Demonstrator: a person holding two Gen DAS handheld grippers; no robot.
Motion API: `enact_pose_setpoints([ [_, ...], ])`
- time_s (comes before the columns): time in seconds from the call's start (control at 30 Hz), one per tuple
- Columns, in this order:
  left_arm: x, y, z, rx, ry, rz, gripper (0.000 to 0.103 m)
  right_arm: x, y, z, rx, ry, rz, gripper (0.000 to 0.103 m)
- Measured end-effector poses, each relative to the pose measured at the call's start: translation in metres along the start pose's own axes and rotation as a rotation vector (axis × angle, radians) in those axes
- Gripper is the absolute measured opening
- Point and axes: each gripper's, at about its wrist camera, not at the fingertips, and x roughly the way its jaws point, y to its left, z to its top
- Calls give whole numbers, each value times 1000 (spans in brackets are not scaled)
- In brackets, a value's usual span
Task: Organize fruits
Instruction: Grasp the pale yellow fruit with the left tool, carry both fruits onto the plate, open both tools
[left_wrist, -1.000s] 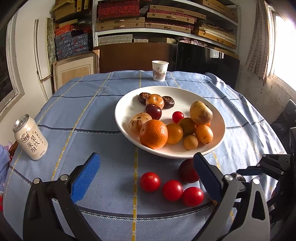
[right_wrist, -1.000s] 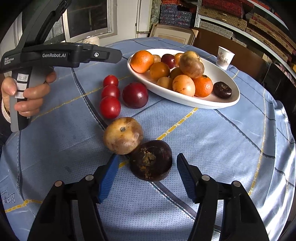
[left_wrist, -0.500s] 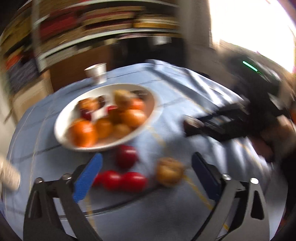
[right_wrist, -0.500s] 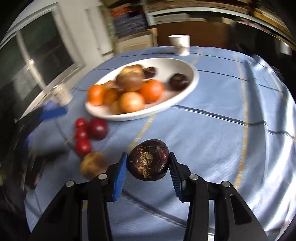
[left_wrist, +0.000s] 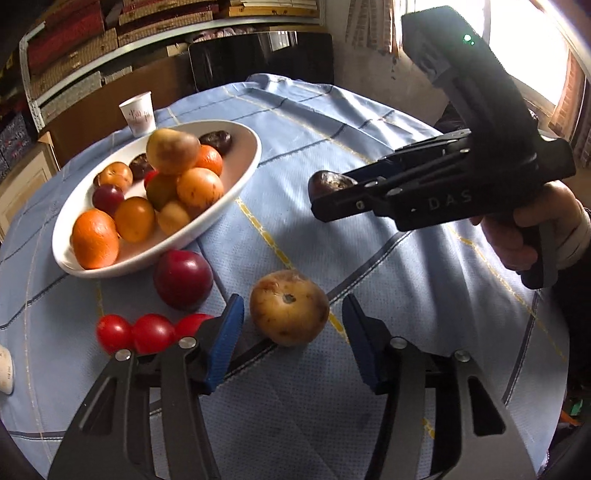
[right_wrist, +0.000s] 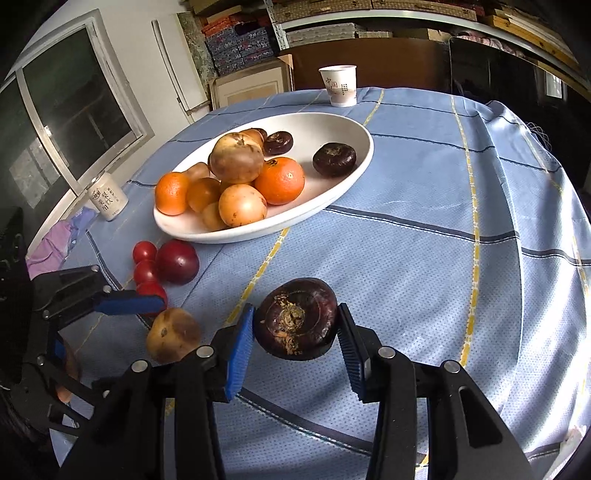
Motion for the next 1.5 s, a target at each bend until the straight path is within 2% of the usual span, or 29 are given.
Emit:
enact_pose_setpoints([
  [0.3,7,-1,3,9,22,10,55,1,3,0,-11,3,-1,45],
  [0.37,9,-3,4,17,26,14,52,2,3,0,-9,3,-1,45],
  [0.43,9,-3,4,15,26,31,43,2,4,0,-12,3,-6,45],
  [0.63,8,-1,4,1,19,14,42,4,4,0,-13,9,-9,45],
  [0.83,0,6,4,-35,-10,6,42,5,6,0,-14,6,4,45],
  [1.0,-12,15,4,-78,-61,-7,42,4,12,-1,-19,-4,70,45],
  [1.1,-24,27,7,-138,-127,10,42,-1,18,1,-18,-59,103,45],
  [1.2,-37,47,13,-223,-204,56,42,-11,19,7,21,-167,133,45],
  [1.3,-42,73,23,-312,-248,111,42,-12,14,22,83,-259,93,45],
  [1.37,-41,92,32,-377,-263,132,42,-4,4,35,160,-280,68,45],
  [1.5,-33,118,50,-428,-277,161,42,12,-5,55,228,-286,73,45],
])
